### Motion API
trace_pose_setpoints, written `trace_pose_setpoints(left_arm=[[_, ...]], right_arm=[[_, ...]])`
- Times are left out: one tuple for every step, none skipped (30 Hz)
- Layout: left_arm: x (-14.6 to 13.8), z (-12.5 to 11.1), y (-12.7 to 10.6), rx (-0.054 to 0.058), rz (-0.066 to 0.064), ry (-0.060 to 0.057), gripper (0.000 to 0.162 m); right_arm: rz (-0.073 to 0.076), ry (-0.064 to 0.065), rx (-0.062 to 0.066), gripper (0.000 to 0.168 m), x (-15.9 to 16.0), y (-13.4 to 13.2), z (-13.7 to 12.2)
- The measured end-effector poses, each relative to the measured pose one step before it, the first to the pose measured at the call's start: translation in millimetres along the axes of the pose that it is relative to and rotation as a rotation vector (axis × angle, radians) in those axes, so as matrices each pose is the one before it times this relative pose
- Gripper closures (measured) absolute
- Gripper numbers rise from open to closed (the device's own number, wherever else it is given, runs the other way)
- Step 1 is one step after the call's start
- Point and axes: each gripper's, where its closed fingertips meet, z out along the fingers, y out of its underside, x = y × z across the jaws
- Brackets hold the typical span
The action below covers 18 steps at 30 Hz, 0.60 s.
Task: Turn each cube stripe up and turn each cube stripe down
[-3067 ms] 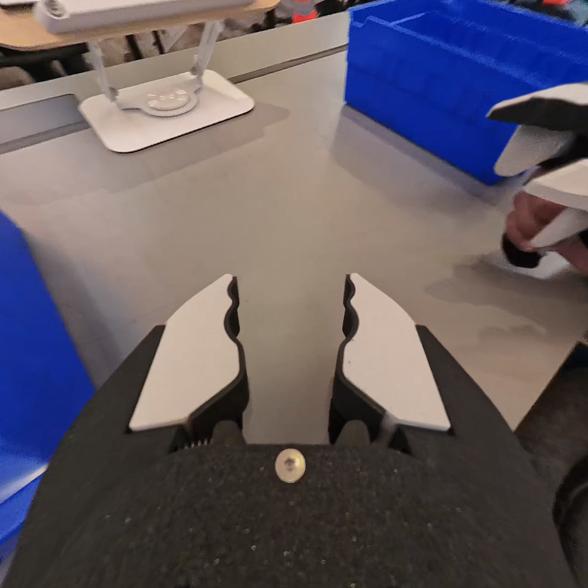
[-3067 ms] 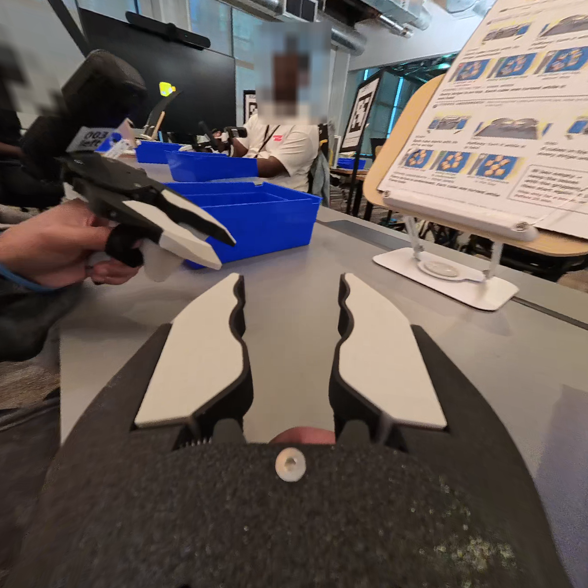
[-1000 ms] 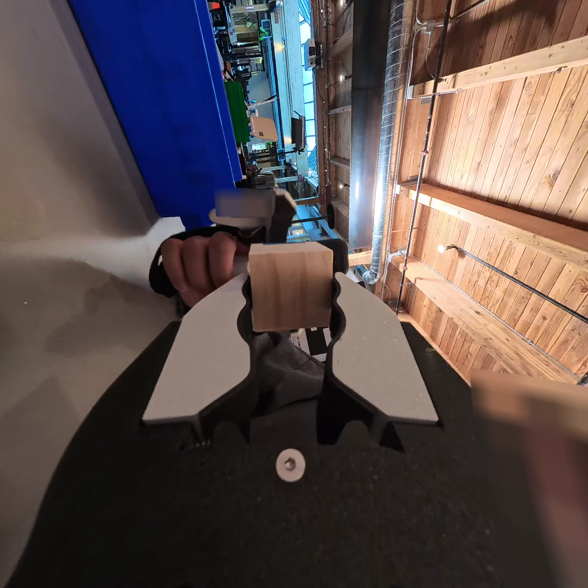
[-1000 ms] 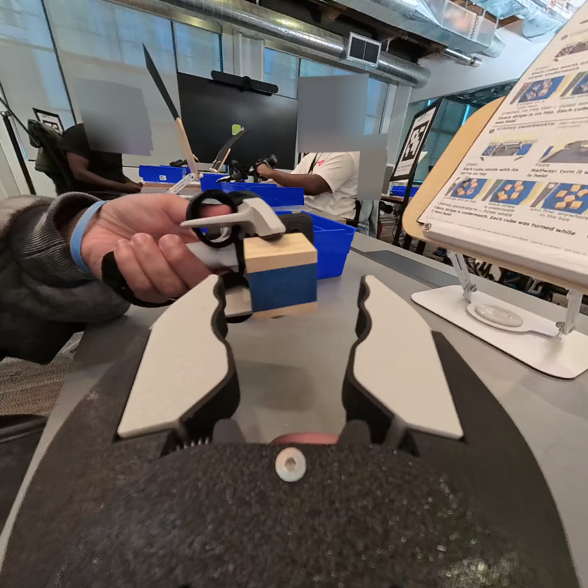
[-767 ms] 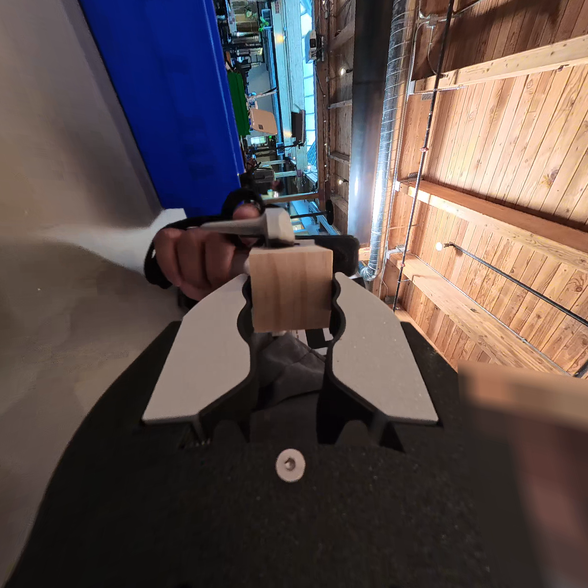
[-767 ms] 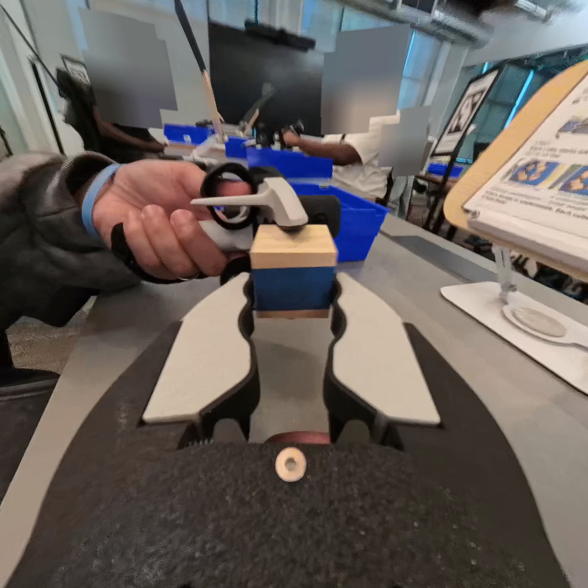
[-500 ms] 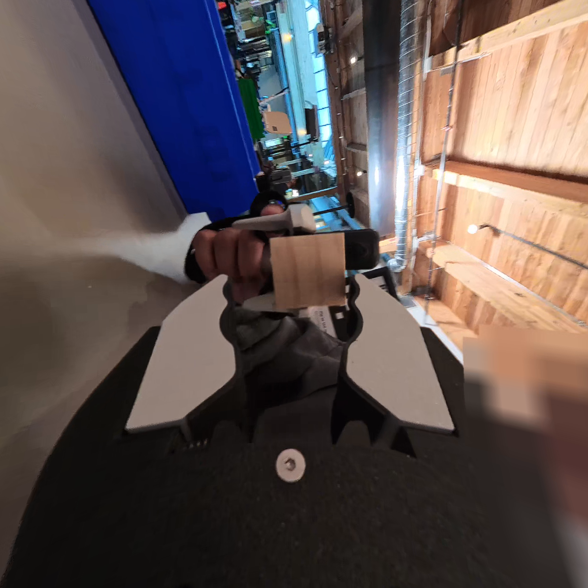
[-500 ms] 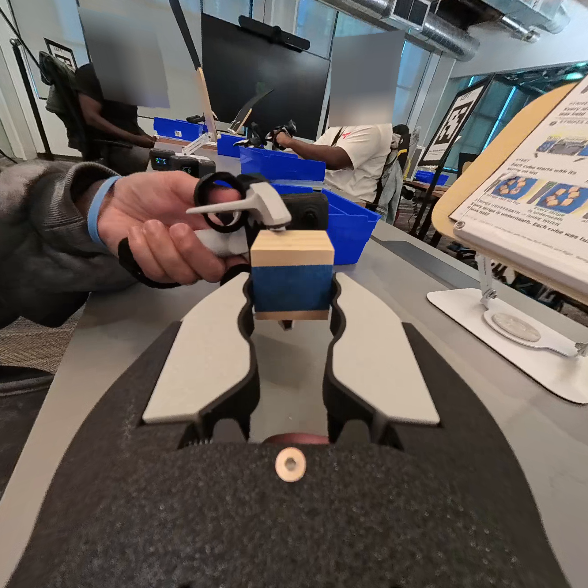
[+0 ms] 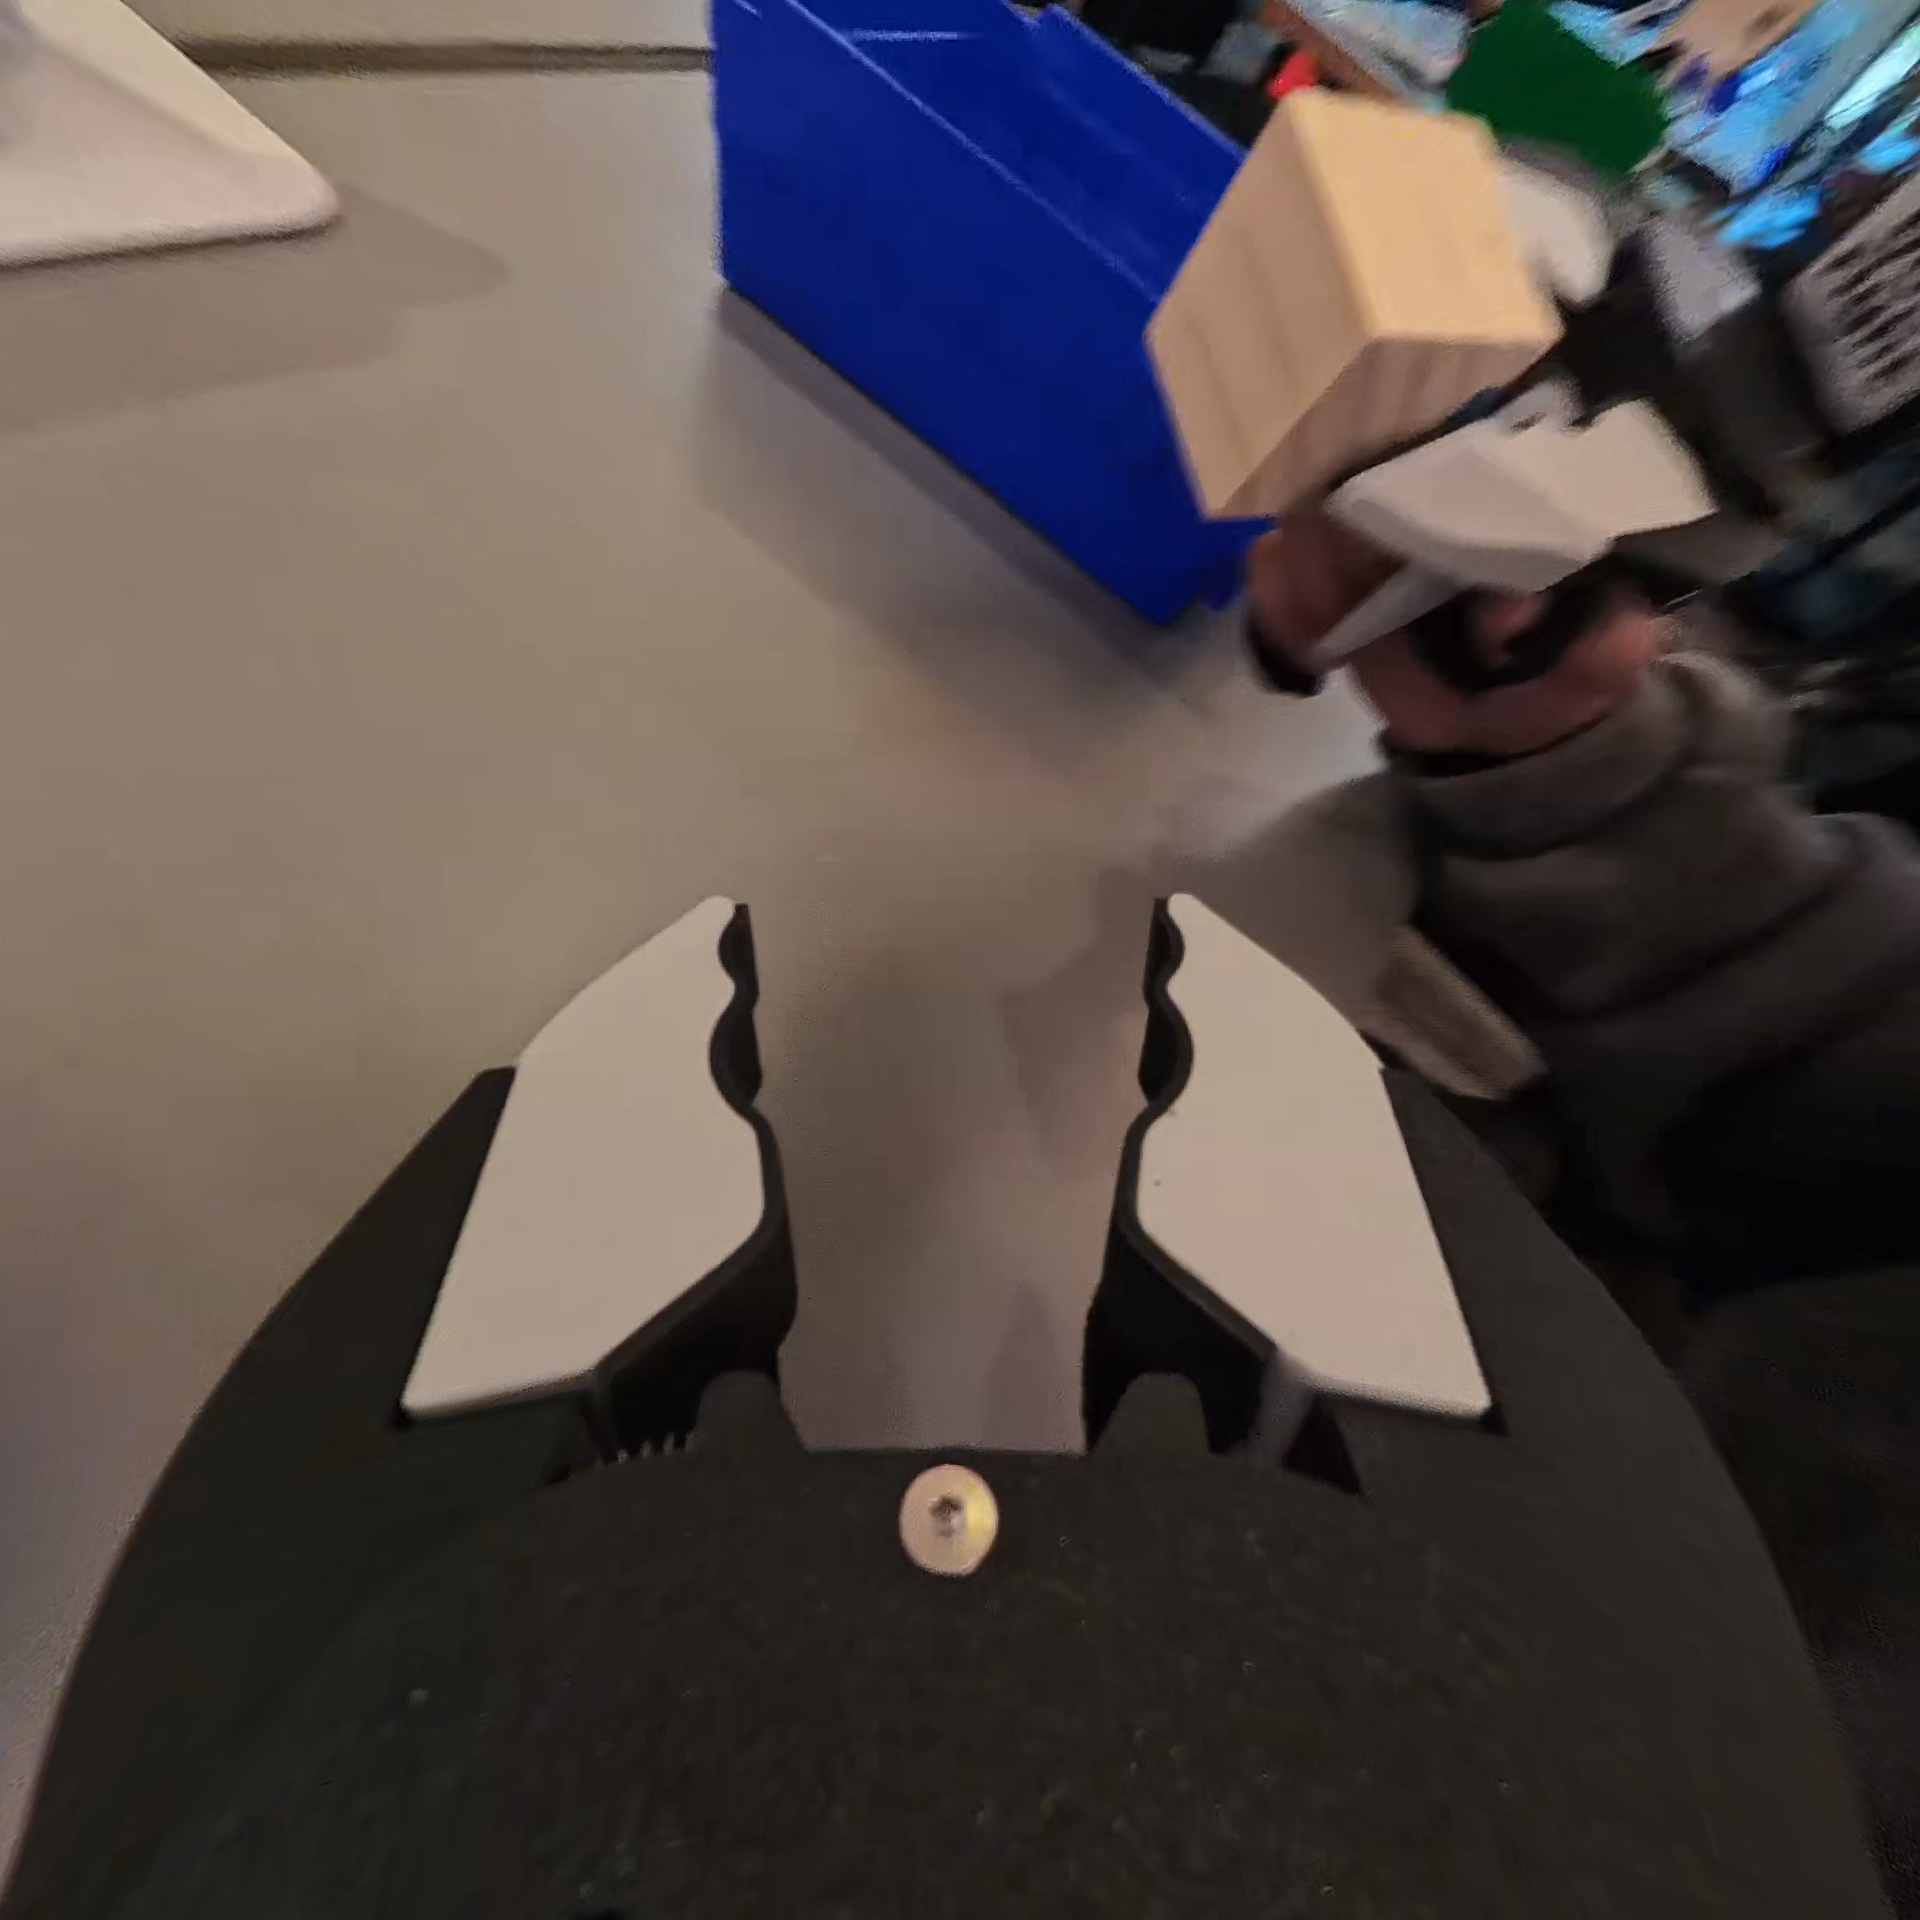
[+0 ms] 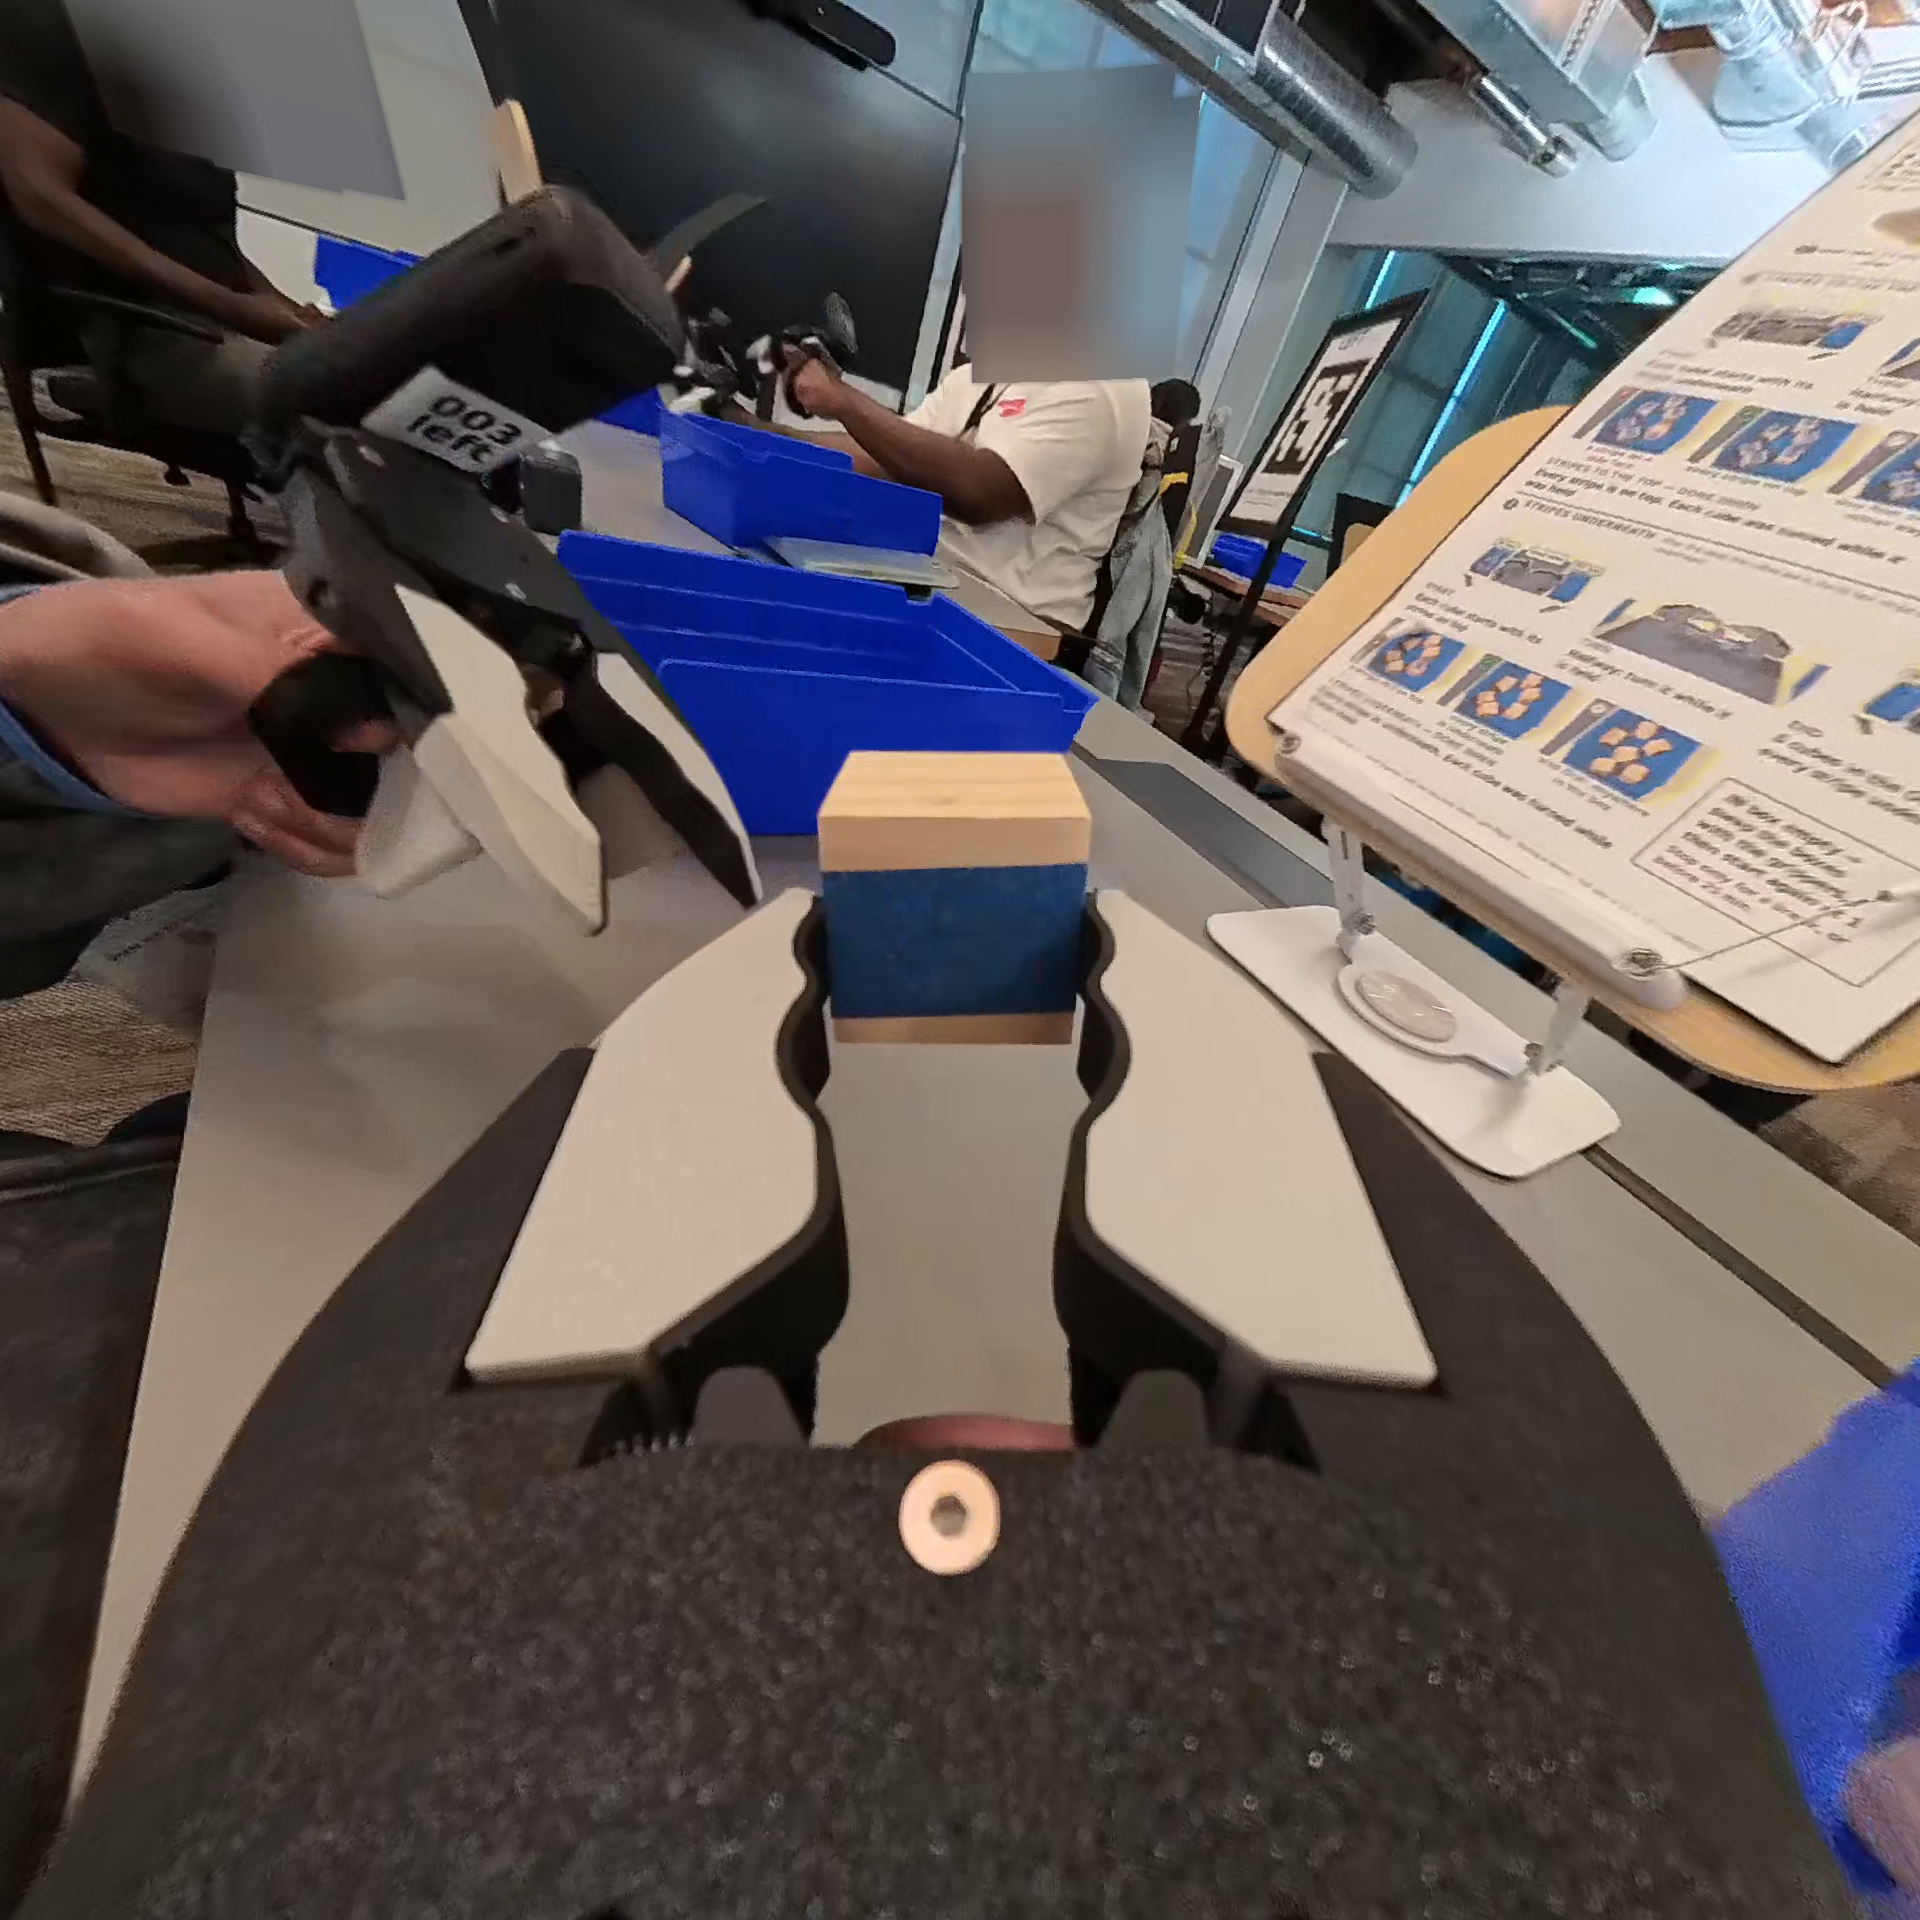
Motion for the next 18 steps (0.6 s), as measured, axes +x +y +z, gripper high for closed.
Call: trace_pose_setpoints(left_arm=[[-5.57,-0.91,-0.94,0.0006,0.0342,-0.0416,0.092],[-2.25,-0.65,-0.35,-0.0024,0.0163,-0.0154,0.092],[0.11,-0.67,-0.65,0.0030,0.0023,0.0032,0.093],[0.59,-0.57,-0.55,0.0046,-0.0049,0.0102,0.093],[-0.20,-0.30,0.04,0.0009,-0.0057,0.0079,0.093],[-0.77,0.20,0.71,-0.0031,-0.0035,0.0045,0.093],[-1.55,0.47,1.01,-0.0046,-0.0040,-0.0007,0.094],[-1.58,0.33,0.74,-0.0030,-0.0060,-0.0003,0.094],[-0.19,0.05,0.05,0.0012,-0.0071,0.0065,0.094],[1.05,0.12,0.03,-0.0027,-0.0070,0.0122,0.094],[1.43,0.37,0.16,-0.0059,-0.0054,0.0112,0.094],[1.58,0.12,-0.65,-0.0015,-0.0031,0.0076,0.094],[1.73,0.04,-0.93,0.0033,0.0016,0.0047,0.094],[1.74,0.22,0.05,-0.0015,0.0075,0.0023,0.094],[1.16,0.41,0.96,-0.0068,0.0092,-0.0027,0.094],[0.43,0.47,0.70,-0.0039,0.0070,-0.0057,0.094],[0.76,0.41,0.15,0.0001,0.0042,-0.0028,0.094],[1.20,0.32,0.38,-0.0020,0.0023,0.0020,0.094]], right_arm=[[-0.0147,0.0035,-0.0194,0.123,3.99,-3.98,-5.50],[-0.0266,0.0149,-0.0375,0.123,7.74,-3.80,-7.77],[-0.0262,0.0354,-0.0430,0.123,13.41,-3.92,-10.09],[-0.0151,0.0298,-0.0499,0.123,16.19,-2.15,-11.14],[-0.0042,0.0117,-0.0674,0.123,16.43,1.41,-11.40],[-0.0057,0.0268,-0.0720,0.123,19.62,4.24,-11.81],[-0.0171,0.0330,-0.0715,0.123,20.93,7.58,-10.45],[-0.0237,0.0087,-0.0926,0.123,18.03,13.61,-7.46],[-0.0330,0.0048,-0.1126,0.123,16.75,18.72,-4.11],[-0.0389,-0.0060,-0.1064,0.122,14.03,20.50,0.15],[-0.0412,-0.0340,-0.0906,0.123,8.17,19.67,4.28],[-0.0412,-0.0460,-0.0782,0.123,4.70,18.72,7.60],[-0.0363,-0.0560,-0.0677,0.123,1.96,16.82,10.11],[-0.0225,-0.0531,-0.0644,0.123,1.71,15.01,11.72],[-0.0045,-0.0491,-0.0641,0.122,1.34,12.41,12.85],[-0.0004,-0.0603,-0.0651,0.123,-1.75,9.82,12.72],[-0.0017,-0.0710,-0.0574,0.122,-4.88,6.89,11.78],[-0.0049,-0.0591,-0.0407,0.122,-5.04,3.42,10.43]])
